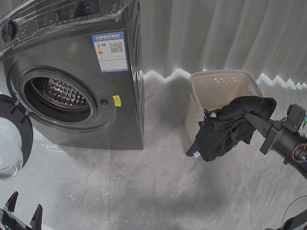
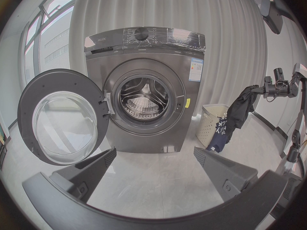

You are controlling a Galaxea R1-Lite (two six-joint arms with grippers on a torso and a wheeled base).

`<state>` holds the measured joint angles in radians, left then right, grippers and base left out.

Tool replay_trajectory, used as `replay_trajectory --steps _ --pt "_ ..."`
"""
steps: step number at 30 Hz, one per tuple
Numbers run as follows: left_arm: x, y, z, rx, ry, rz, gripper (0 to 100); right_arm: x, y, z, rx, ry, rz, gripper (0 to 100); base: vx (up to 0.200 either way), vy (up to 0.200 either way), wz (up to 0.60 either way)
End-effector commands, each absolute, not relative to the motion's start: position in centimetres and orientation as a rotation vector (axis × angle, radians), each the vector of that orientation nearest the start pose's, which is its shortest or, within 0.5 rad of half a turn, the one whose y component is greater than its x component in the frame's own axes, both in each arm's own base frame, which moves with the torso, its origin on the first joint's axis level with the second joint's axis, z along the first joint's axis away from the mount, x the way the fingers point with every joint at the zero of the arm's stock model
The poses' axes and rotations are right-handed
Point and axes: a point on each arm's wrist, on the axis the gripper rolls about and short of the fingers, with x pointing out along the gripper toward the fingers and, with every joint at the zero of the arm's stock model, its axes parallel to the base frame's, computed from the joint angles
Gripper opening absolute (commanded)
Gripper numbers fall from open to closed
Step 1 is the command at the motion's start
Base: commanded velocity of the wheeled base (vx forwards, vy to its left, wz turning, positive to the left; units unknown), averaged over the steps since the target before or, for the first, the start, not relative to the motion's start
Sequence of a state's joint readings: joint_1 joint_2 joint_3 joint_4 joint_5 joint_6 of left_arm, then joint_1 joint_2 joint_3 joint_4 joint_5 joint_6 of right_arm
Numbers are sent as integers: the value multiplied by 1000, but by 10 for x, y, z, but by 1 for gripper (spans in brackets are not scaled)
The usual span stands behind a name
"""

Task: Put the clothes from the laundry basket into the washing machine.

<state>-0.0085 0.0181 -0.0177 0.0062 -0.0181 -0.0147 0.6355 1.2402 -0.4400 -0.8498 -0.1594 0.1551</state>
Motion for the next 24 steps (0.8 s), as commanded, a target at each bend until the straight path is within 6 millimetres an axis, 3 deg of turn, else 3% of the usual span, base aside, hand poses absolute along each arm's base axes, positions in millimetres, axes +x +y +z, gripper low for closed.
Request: replay_trajectory --steps 1,5,24 --pt "-23 0 75 -14 6 -26 100 148 104 216 171 -7 478 0 0 0 0" --pt "-23 0 75 -15 6 -26 100 148 104 216 171 -9 478 0 0 0 0" --pt "-23 0 75 -15 6 -26 100 149 106 214 175 2 481 0 0 200 0"
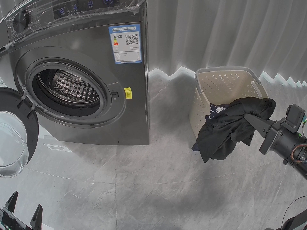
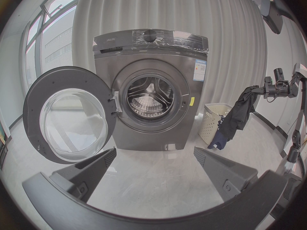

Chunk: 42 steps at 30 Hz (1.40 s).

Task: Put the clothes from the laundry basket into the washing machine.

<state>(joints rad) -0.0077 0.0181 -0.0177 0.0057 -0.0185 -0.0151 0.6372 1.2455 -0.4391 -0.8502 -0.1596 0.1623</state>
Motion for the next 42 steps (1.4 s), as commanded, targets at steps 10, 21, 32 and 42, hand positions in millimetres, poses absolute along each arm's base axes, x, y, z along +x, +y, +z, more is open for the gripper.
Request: replay_trajectory --steps 10,21,32,42 --pt "-23 0 75 -14 5 -26 100 148 105 215 179 -4 478 0 0 200 0" --pt "-23 0 75 -14 6 -26 100 148 105 216 180 -5 478 0 -55 36 0" --pt "-23 0 75 -14 6 -26 100 148 105 216 180 -5 478 0 -36 36 0" --pt "-23 0 75 -14 6 -26 100 148 105 216 180 -5 478 0 0 200 0"
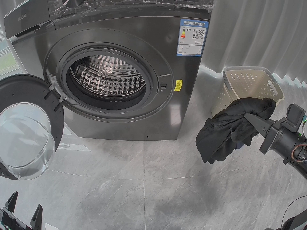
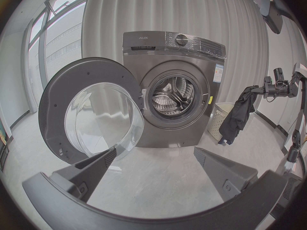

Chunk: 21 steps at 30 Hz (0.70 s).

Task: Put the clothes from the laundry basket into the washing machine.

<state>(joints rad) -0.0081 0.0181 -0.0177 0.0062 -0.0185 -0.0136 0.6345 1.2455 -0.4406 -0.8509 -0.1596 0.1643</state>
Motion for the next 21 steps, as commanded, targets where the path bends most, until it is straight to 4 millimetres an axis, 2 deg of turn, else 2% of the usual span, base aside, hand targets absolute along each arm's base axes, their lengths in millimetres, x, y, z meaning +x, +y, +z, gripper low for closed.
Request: replay_trajectory --steps 1,21 --pt "-23 0 75 -14 6 -26 100 148 105 216 180 -5 478 0 0 0 0" --pt "-23 0 75 -12 6 -28 100 147 102 218 207 -17 469 0 0 0 0"
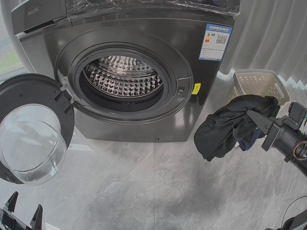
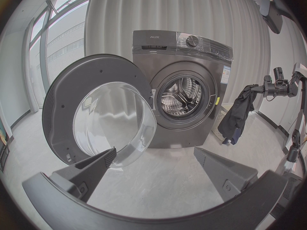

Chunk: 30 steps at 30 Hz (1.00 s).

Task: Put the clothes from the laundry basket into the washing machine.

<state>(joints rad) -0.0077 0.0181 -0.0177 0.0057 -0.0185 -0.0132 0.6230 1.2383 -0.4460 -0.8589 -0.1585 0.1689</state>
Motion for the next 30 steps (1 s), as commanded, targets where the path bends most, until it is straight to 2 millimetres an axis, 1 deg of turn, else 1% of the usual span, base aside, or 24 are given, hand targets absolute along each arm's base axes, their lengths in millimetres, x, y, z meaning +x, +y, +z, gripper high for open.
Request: replay_trajectory --steps 1,15,18,21,27,30 --pt "-23 0 75 -11 6 -28 100 147 101 218 207 -17 469 0 0 0 0" --pt "-23 0 75 -8 6 -29 100 146 102 212 202 10 484 0 0 0 0" --pt "-23 0 75 -8 6 -25 100 147 102 215 201 -2 486 0 -200 0 0" --pt "-23 0 75 -15 6 -24 100 147 104 224 210 -36 497 0 -200 0 0" --pt "-23 0 75 -14 6 -25 100 147 104 224 210 -34 498 0 0 0 0" --pt "-23 0 75 -14 6 -26 100 147 104 224 210 -34 498 0 0 200 0"
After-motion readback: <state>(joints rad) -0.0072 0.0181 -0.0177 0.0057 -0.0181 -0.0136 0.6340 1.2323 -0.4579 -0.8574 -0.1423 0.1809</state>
